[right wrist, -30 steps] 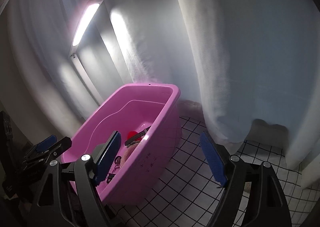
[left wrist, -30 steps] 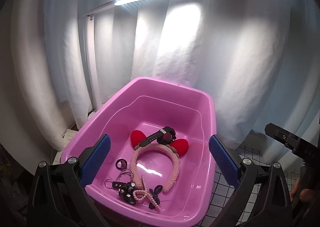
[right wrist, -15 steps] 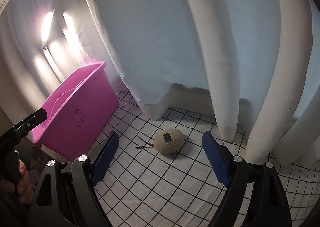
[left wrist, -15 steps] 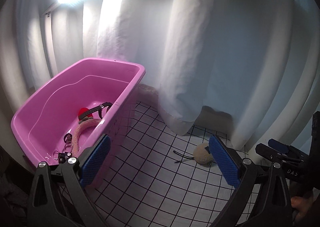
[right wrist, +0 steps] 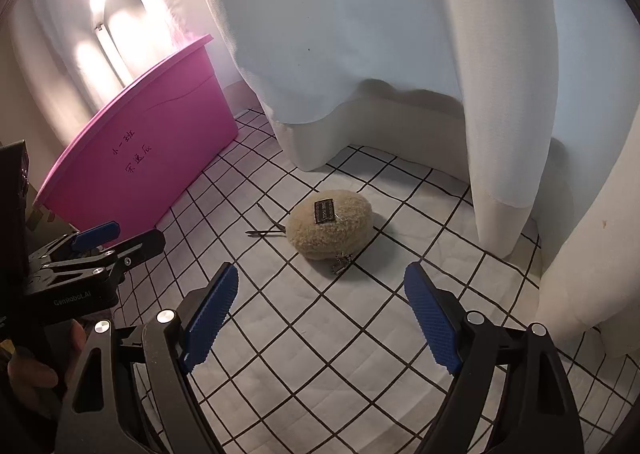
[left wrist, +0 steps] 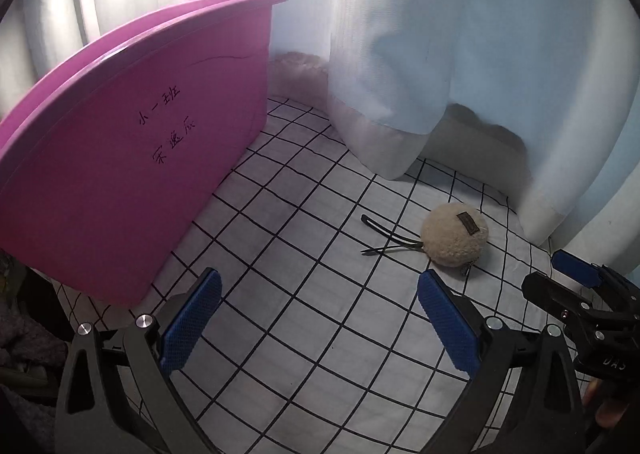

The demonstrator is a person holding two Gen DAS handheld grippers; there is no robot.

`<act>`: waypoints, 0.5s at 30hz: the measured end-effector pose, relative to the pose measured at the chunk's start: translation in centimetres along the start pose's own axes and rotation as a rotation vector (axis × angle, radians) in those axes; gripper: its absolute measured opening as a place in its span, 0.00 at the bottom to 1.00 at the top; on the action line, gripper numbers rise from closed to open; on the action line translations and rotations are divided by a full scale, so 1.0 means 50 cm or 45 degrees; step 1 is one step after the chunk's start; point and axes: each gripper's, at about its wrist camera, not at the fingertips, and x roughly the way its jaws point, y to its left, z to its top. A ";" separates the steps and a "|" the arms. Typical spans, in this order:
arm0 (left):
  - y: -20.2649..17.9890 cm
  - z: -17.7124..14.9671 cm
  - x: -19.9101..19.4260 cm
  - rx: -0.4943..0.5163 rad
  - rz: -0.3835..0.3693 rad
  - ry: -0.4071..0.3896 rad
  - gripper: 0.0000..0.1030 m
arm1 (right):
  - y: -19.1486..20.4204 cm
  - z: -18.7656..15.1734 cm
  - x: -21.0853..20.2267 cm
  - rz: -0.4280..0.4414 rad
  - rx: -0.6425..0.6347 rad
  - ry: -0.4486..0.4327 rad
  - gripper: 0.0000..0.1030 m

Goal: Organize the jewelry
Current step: 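Close the left tool on the brown hair clip while the right tool grasps the beige pom-pom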

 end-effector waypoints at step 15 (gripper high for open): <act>-0.013 -0.009 0.146 0.095 -0.015 -0.032 0.94 | 0.008 0.002 0.142 -0.130 -0.039 -0.025 0.79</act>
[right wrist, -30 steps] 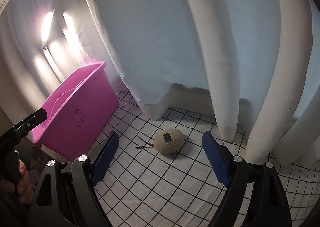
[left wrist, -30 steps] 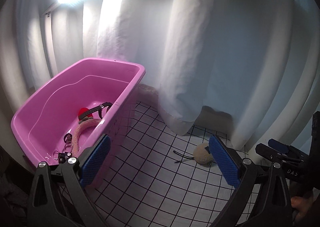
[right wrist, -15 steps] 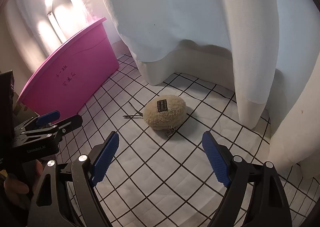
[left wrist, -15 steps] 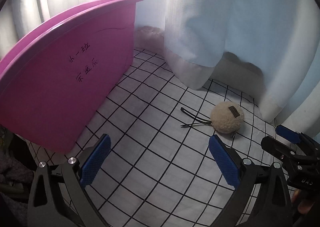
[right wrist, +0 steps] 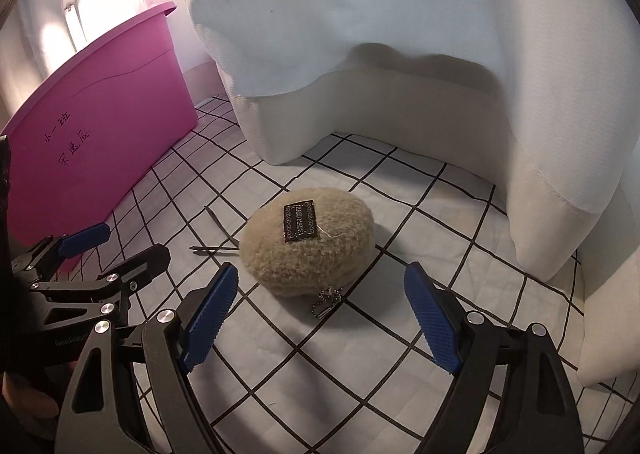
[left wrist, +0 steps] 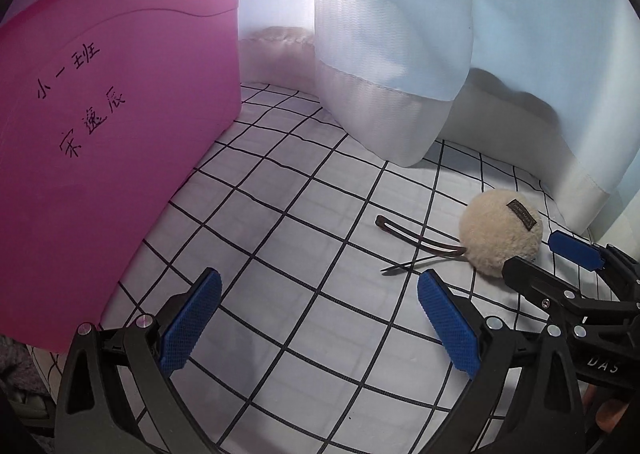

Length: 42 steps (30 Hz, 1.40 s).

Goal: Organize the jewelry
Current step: 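Close the left tool on the brown hair clip while the right tool grasps the beige pom-pom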

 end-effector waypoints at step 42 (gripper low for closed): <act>-0.103 0.027 0.063 0.168 -0.151 0.026 0.36 | -0.062 0.060 0.071 -0.172 0.005 0.083 0.78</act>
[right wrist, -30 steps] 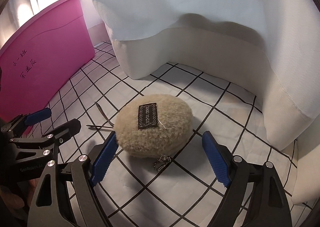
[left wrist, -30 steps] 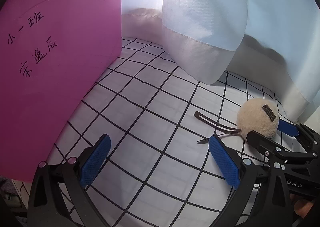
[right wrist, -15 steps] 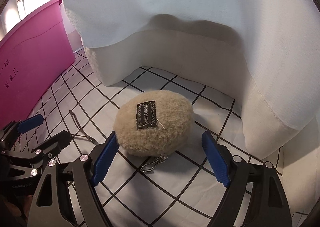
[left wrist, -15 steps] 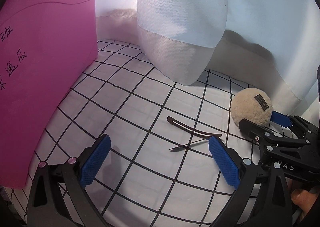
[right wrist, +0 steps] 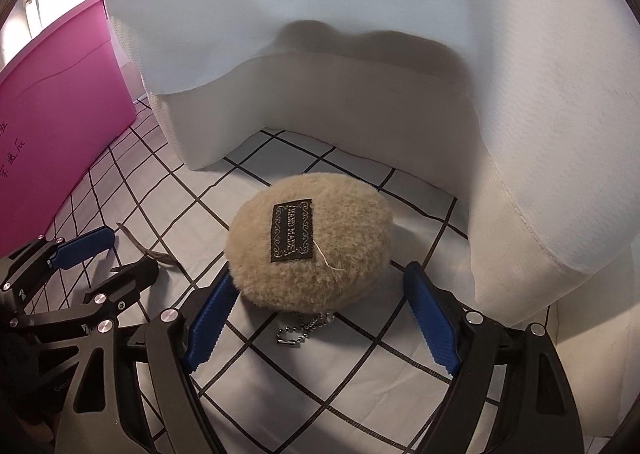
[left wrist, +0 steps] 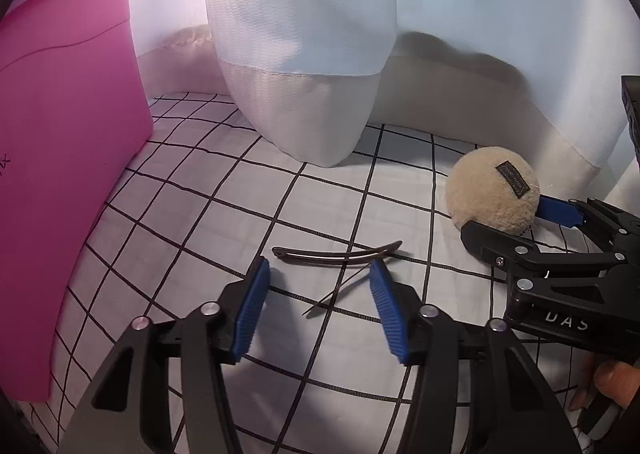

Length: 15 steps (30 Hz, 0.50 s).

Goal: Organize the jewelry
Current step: 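Close the left tool on the brown hair clip while the right tool grasps the beige pom-pom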

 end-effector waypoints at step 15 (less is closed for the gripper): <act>0.005 -0.032 -0.045 0.008 -0.030 -0.059 0.01 | -0.011 -0.024 -0.035 0.042 0.061 -0.066 0.58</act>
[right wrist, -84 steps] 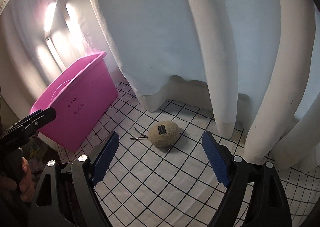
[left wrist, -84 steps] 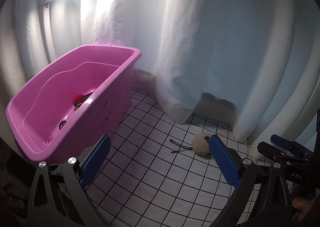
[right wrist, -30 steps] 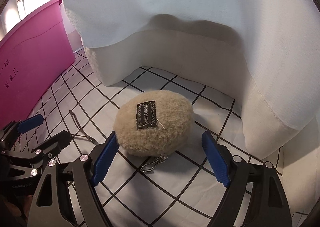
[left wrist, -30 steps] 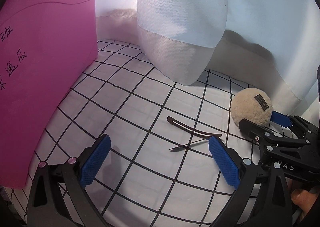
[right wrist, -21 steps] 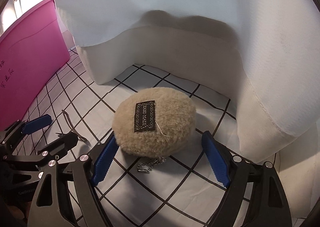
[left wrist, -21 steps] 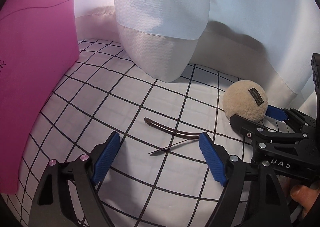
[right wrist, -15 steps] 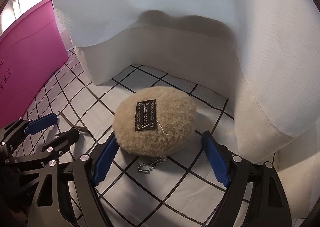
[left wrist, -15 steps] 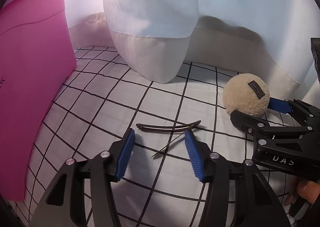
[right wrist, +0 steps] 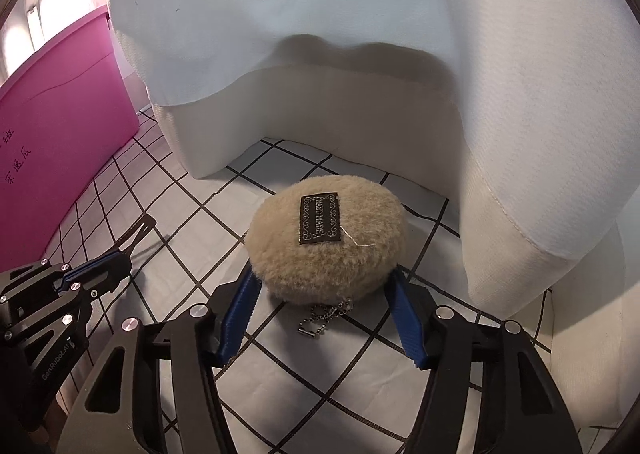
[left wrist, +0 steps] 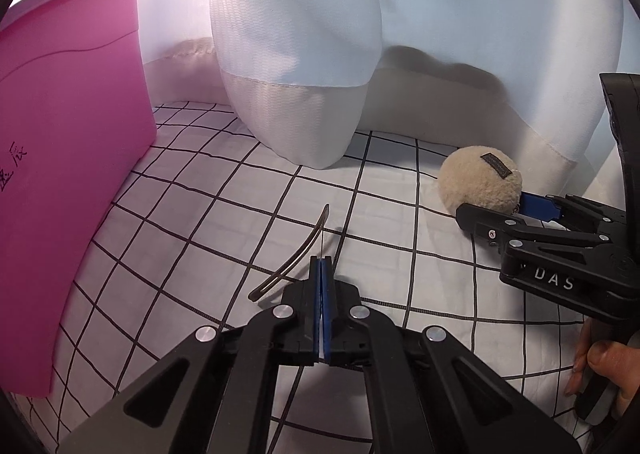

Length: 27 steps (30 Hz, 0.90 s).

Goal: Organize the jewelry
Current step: 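Close the left tool on the brown hair clip while the right tool grasps the beige pom-pom, then carry the brown clip and pom-pom with both tools over the pink tub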

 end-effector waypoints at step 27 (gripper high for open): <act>0.022 0.037 -0.269 -0.116 0.106 -0.149 0.01 | 0.008 0.028 -0.278 0.246 -0.103 -0.124 0.57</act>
